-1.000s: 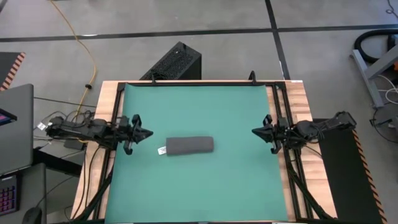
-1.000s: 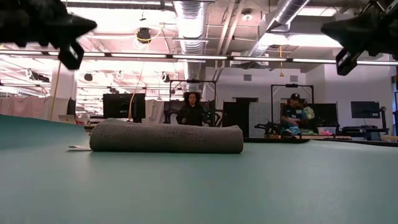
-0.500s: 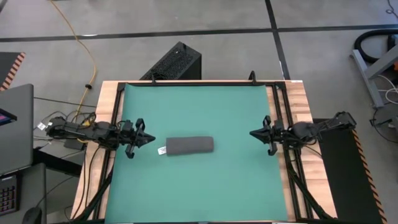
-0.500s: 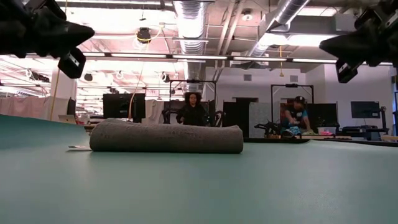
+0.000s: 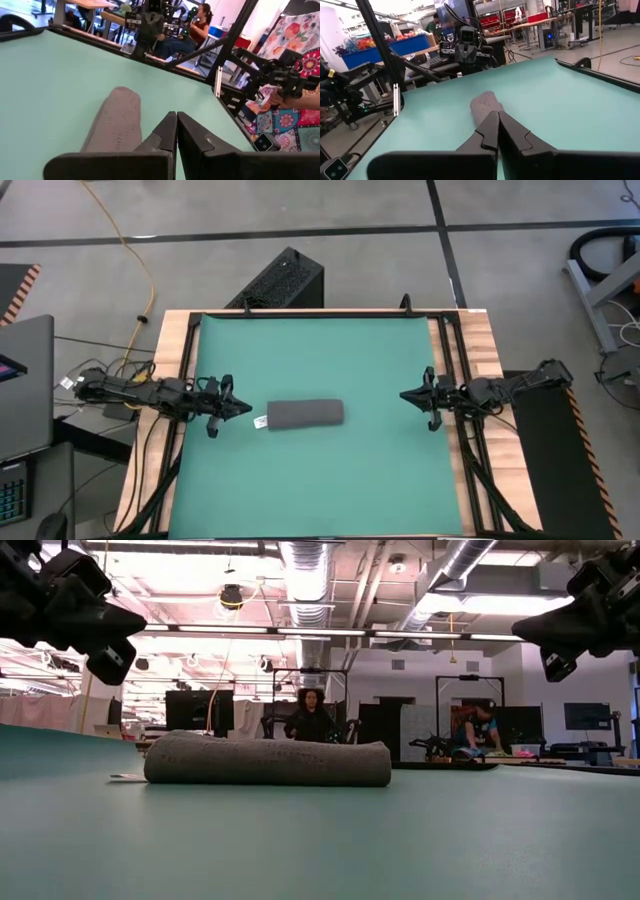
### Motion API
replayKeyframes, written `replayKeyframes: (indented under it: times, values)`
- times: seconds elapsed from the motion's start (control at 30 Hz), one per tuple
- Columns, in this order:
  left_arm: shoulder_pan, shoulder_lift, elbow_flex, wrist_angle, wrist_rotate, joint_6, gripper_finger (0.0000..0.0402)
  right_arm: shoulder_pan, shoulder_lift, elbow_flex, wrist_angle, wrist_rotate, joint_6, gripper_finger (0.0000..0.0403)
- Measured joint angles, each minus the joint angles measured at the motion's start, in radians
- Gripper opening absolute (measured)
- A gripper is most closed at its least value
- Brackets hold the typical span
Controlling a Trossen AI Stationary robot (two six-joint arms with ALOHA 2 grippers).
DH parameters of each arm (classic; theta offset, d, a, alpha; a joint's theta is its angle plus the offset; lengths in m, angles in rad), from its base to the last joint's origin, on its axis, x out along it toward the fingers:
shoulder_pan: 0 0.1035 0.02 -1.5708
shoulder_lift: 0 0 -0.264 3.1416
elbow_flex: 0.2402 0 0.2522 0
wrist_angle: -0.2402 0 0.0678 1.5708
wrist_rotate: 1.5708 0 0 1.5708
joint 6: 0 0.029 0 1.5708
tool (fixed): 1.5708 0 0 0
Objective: Roll towel
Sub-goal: Return to Home Position
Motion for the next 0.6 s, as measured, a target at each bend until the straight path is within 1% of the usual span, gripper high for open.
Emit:
replayKeyframes:
  times: [0.33, 0.5, 0.6]
  values:
    - [0.0, 0.0, -0.001, -0.038, 0.0, 0.009, 0.0, 0.0, 0.0, -0.001, -0.008, 0.0, -0.024, 0.0027]
    - [0.0, 0.0, -0.002, -0.056, 0.04, -0.015, 0.0, 0.0, 0.0, -0.001, -0.01, 0.0, -0.025, 0.0027]
    - [0.0, 0.0, -0.002, -0.056, 0.047, 0.017, 0.0, 0.0, 0.0, -0.001, -0.011, 0.0, -0.026, 0.0027]
